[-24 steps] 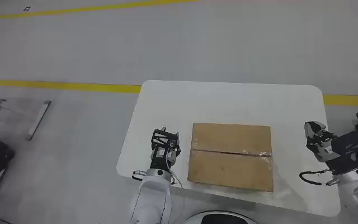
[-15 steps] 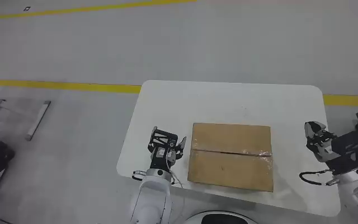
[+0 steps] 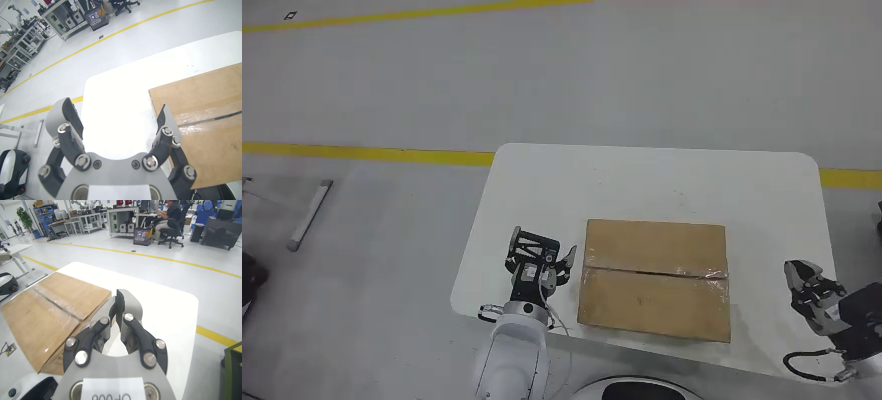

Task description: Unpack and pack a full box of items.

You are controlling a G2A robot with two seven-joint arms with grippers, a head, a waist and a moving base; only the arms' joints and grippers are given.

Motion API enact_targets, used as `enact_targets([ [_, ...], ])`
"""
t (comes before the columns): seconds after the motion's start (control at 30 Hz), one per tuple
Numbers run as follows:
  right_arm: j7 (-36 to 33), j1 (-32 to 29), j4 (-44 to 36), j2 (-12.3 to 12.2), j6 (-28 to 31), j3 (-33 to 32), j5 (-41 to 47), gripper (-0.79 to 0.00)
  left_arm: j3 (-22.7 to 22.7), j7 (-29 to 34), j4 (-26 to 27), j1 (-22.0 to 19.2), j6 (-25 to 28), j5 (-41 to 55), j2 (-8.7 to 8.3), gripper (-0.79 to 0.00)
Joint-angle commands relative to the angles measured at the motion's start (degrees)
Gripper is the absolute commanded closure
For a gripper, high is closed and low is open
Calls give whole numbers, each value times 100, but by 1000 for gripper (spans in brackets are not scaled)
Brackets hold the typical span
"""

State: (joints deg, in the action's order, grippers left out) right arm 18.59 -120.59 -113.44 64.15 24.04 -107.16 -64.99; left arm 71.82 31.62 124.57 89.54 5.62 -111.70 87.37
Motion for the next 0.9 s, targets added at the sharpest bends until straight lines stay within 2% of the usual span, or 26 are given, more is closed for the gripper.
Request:
enact_targets([
  [0.0, 372, -346, 55, 28, 153, 30, 78, 0, 0, 0, 0, 0, 0, 0, 0, -785],
  [0.23, 1315, -1195, -38, 69, 793, 42, -408, 0, 1, -18, -7, 3, -3, 6, -1, -785],
  [0.47, 1771, -1405, -76, 73, 1312, 282, -1227, 0, -38, -126, -46, 82, -126, -98, -22, -785],
  [0.7, 1643, -1313, -99, 58, 1458, 652, -1883, 0, -38, -126, -46, 82, -126, -98, -22, -785],
  [0.87, 1162, -981, 94, 51, 1404, 983, -2091, 0, -38, -126, -46, 82, -126, -98, -22, -785],
])
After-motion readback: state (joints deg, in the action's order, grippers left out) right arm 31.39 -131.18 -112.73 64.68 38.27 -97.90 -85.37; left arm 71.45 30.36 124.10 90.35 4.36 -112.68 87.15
